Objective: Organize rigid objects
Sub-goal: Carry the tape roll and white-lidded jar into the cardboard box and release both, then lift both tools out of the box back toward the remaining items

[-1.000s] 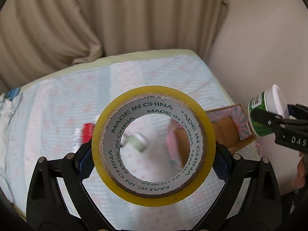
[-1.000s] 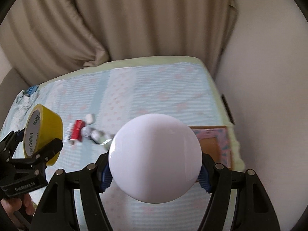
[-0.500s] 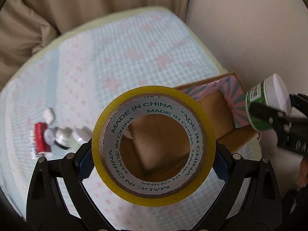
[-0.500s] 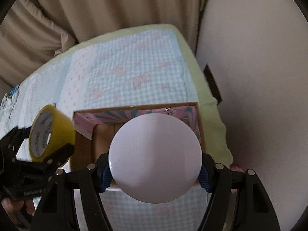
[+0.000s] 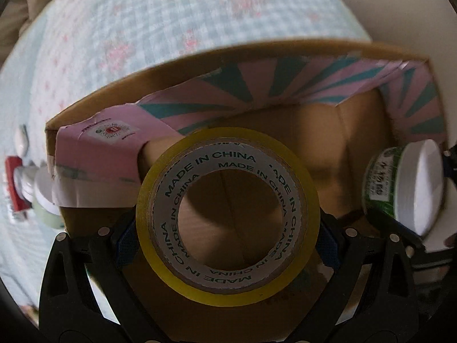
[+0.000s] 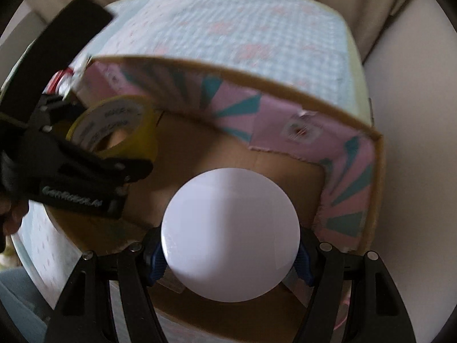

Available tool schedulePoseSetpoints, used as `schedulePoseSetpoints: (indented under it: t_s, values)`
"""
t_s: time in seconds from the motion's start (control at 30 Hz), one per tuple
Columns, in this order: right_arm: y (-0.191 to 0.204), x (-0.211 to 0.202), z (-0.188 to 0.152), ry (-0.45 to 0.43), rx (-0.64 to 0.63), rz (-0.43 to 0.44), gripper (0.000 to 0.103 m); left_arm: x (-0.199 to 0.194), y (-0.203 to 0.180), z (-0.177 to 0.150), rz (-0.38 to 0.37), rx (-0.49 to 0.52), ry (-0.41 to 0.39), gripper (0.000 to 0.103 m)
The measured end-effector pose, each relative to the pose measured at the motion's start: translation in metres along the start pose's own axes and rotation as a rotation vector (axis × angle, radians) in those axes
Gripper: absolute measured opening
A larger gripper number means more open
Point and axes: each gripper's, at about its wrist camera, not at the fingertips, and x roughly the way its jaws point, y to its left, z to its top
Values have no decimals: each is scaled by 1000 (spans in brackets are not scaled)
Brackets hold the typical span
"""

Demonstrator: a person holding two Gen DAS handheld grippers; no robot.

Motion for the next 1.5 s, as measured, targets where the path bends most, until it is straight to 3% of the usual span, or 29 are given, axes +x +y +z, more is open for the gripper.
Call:
schedulePoseSetpoints:
  t_s: [0.3,0.33,0.37,0.47,0.8,1.13,1.33,1.5]
  values:
    - [-2,2,-4,-20,21,6,69,-8,-19,6,39,85,-27,98]
    - [1,-2,-6,-18,16,2,77,-10,-19,8,43,88,-22,101]
    - [2,-5,-6,-30,11,-1,103,-13,-19,9,47,88,-23,103]
    - [6,-18,-7,-85,-13,-19,103,-29,-20,9,32,73,-72,103]
    - [14,-39,-14,-67,-26,-72,103,-63,-13,8,-6,76,-115,103]
    - [25,-88,-4,-90,-13,-106,103,-120,2,-10,-43,57,-227,103]
    - [47,-130,11,-110,-5,-131,103,-192,48,-49,-86,-12,-341,103]
    - [76,-166,23,-145,63,-93,103,-238,107,-92,-111,-97,-398,103]
